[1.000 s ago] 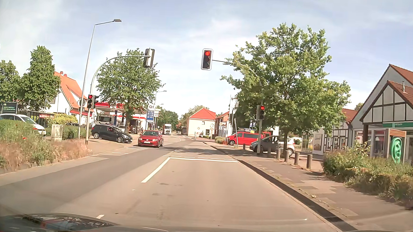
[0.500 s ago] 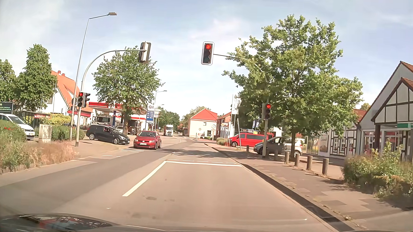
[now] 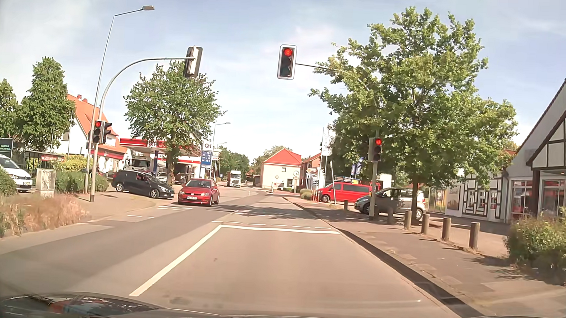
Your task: Follow the waypoints while adhering to traffic rules and regulations
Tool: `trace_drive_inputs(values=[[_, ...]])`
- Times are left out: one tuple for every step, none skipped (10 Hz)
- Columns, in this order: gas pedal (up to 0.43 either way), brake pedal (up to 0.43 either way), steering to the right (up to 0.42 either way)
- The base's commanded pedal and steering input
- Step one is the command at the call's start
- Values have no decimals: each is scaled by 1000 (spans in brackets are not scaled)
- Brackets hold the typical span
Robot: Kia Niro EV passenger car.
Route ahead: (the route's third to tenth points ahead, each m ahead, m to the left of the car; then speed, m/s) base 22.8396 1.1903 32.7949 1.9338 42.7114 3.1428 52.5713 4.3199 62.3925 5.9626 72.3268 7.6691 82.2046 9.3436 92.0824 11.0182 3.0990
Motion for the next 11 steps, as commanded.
trace_drive_inputs(values=[[0, 12, -25], [0, 18, -25], [0, 24, -25], [0, 30, -25], [0, 37, -25], [0, 43, -25], [0, 49, -26], [0, 55, -26], [0, 61, -27], [0, 67, -27], [0, 73, -27]])
